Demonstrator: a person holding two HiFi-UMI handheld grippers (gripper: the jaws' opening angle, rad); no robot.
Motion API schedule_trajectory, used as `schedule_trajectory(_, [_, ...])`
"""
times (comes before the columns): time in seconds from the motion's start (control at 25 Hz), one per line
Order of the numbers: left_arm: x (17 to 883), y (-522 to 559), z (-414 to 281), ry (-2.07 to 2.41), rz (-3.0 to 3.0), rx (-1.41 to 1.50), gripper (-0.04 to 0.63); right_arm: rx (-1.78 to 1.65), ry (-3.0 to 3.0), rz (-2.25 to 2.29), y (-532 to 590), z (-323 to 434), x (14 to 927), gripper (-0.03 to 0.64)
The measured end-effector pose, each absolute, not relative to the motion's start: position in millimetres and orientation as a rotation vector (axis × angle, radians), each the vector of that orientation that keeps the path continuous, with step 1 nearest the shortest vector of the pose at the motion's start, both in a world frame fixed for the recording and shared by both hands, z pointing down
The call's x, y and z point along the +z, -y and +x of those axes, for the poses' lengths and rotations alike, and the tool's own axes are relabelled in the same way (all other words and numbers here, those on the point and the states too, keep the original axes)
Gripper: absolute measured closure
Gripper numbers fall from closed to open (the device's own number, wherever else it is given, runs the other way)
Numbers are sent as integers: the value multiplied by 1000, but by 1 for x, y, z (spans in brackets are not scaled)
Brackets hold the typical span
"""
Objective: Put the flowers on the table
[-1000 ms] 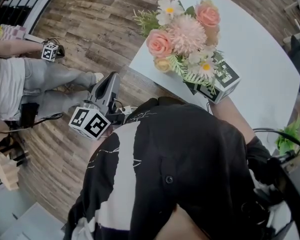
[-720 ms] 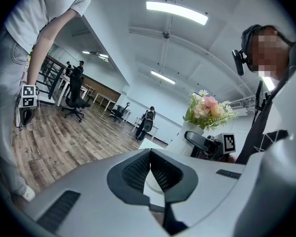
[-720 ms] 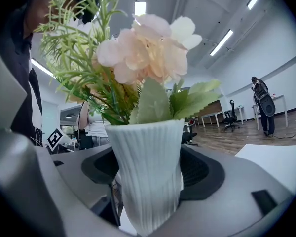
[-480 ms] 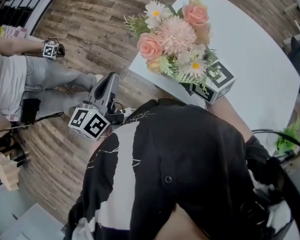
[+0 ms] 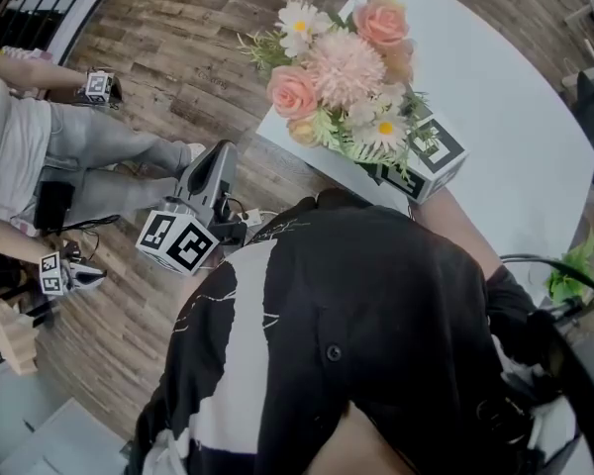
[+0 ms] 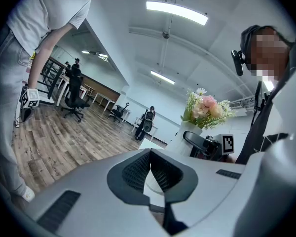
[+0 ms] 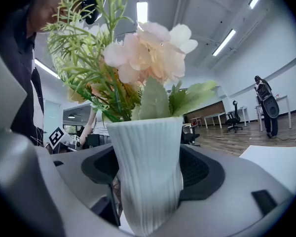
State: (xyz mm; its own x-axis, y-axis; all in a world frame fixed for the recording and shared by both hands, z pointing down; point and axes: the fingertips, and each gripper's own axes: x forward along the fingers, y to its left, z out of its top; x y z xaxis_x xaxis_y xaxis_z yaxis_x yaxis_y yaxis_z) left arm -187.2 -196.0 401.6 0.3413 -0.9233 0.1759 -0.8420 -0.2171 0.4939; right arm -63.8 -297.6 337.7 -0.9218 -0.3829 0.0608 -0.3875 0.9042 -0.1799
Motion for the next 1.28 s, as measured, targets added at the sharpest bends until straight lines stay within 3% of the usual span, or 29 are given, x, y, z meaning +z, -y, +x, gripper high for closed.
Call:
schedule_trajectory(1.0, [386, 189, -186, 1556, 2104, -207, 584, 242, 3041, 615, 300, -57, 335, 267])
schedule_trajectory(1.28, [384, 189, -189, 1537, 2128, -194, 584, 265, 3052, 625, 302, -62, 325, 227])
